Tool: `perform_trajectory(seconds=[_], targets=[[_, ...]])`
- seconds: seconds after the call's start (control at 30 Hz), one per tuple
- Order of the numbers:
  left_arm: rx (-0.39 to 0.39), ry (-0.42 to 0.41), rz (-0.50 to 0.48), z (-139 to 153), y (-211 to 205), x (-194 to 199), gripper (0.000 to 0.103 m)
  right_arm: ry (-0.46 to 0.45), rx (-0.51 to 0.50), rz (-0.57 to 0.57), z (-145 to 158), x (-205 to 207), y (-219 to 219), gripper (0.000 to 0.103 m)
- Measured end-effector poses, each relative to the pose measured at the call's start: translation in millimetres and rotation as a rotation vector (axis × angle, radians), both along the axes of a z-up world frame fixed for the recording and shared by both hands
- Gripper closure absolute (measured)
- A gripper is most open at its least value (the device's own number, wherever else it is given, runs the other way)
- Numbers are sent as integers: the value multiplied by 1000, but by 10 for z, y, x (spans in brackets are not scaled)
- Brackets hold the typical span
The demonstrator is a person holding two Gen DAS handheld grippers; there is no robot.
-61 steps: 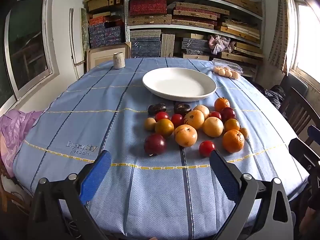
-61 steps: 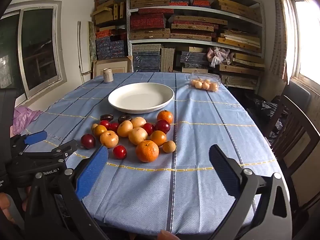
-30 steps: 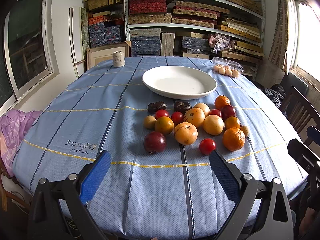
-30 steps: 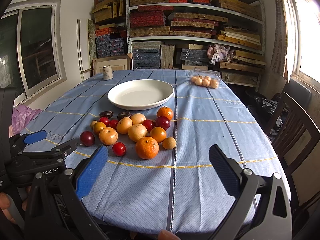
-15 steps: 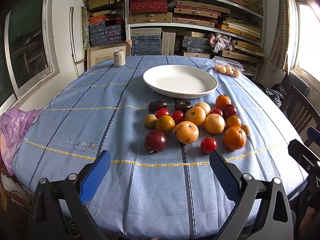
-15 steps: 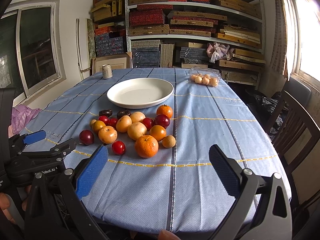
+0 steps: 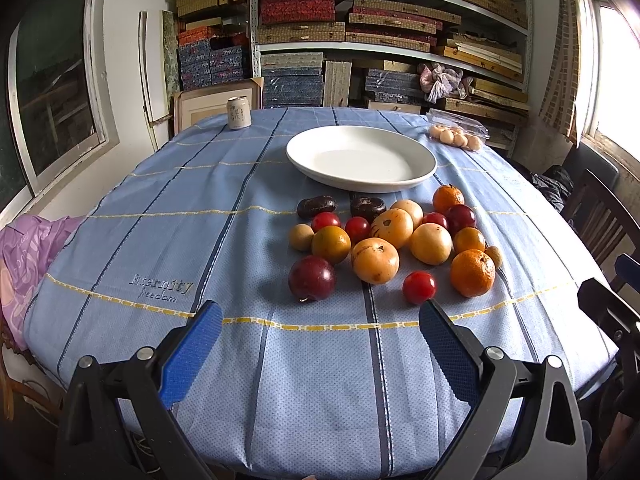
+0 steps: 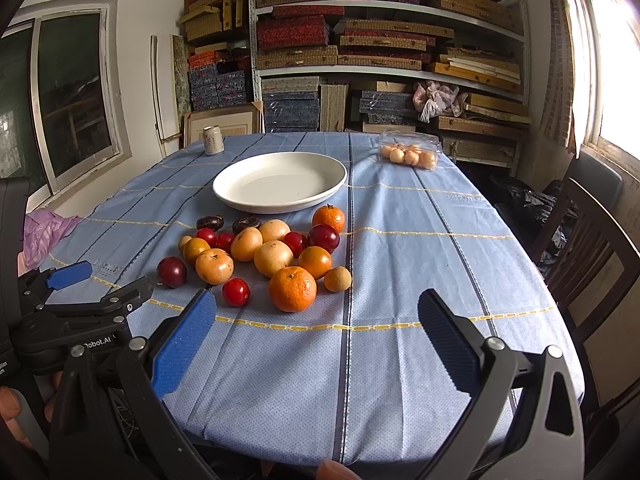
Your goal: Organize fruits
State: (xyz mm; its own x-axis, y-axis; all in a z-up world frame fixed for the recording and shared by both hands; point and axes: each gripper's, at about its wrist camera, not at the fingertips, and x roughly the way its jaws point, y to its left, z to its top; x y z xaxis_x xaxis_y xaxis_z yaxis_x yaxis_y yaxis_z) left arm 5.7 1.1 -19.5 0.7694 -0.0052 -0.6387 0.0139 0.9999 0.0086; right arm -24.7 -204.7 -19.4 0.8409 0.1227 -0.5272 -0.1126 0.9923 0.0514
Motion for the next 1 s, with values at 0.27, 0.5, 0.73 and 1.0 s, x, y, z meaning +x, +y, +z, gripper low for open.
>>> perform_trajectory(seconds=[0.27, 0.5, 0.73, 1.0], targets=[[1, 0, 0, 2, 0, 1, 4, 2, 1, -1, -6, -1, 0, 4], [0, 1, -1, 1, 1, 3, 4, 8, 1, 0, -18, 12, 6, 4], [0, 3, 1, -2, 0, 7, 4, 14, 4, 1, -32, 25, 12, 4], [1, 22, 2, -81, 17, 114, 4, 27, 5, 3, -67, 76, 28, 4]])
